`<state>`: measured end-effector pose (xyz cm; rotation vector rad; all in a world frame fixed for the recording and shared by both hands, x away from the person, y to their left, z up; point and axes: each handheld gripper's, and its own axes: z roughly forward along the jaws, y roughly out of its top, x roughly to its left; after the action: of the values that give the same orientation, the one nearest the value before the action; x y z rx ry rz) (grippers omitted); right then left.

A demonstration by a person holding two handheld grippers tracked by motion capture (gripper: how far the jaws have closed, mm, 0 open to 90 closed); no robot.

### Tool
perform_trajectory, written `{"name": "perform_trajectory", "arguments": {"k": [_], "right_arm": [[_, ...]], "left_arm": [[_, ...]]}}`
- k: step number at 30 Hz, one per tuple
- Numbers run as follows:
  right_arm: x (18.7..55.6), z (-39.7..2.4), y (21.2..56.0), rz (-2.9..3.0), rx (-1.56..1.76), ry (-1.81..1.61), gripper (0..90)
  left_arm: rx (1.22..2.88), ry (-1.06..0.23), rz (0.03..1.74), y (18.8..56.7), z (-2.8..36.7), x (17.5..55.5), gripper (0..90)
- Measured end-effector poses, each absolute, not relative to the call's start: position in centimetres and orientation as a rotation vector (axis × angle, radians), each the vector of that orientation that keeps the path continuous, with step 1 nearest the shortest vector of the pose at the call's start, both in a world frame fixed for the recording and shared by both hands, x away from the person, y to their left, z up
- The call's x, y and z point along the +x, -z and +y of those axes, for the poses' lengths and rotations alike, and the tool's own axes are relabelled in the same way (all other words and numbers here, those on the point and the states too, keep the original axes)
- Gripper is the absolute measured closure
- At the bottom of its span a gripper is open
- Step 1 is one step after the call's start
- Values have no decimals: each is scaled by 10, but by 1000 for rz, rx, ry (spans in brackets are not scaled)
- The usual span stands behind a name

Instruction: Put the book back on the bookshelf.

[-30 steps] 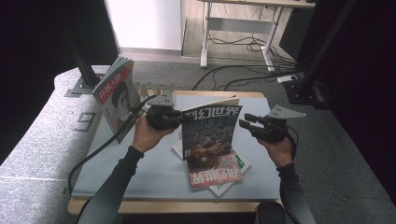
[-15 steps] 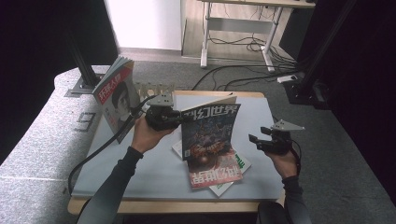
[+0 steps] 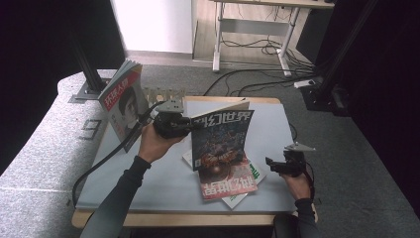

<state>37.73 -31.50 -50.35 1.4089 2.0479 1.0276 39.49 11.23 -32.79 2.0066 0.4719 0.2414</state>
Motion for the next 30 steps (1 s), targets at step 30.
{"name": "perform_trajectory", "arguments": {"k": [30], "right_arm": [[380, -317, 538, 2068, 1482, -885, 0]], "left_arm": [[1966, -229, 542, 317, 122, 397, 824]]}}
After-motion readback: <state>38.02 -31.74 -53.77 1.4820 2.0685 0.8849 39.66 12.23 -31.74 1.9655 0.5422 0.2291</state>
